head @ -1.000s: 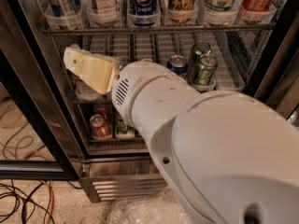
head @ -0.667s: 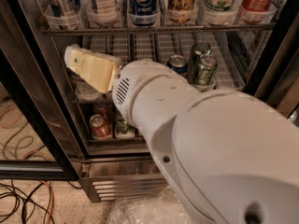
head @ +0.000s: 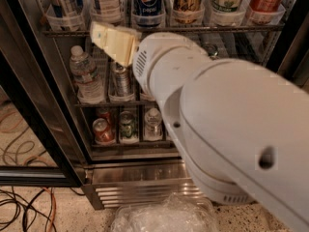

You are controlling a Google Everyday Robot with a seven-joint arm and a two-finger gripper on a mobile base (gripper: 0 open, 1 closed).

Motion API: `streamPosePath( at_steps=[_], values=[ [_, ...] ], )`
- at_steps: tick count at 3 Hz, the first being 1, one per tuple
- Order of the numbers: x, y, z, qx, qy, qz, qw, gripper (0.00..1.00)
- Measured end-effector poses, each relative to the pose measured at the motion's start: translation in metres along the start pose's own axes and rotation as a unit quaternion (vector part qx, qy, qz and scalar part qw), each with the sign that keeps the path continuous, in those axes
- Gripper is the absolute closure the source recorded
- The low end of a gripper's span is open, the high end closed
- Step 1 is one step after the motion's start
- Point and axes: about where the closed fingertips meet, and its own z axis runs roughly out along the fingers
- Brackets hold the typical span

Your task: Pick pepsi can from top shelf of fridge

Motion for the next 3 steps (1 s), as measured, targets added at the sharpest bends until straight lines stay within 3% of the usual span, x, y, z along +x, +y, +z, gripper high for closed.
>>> streamPosePath(
  at_steps=[1,3],
  values=[
    [-0.022,-0.001,0.023,0.005,-0.027,-0.023,0.9994,0.0],
    [-0.028,0.012,0.022,-0.006,-0.033,-0.036,0.9988,0.0]
  ],
)
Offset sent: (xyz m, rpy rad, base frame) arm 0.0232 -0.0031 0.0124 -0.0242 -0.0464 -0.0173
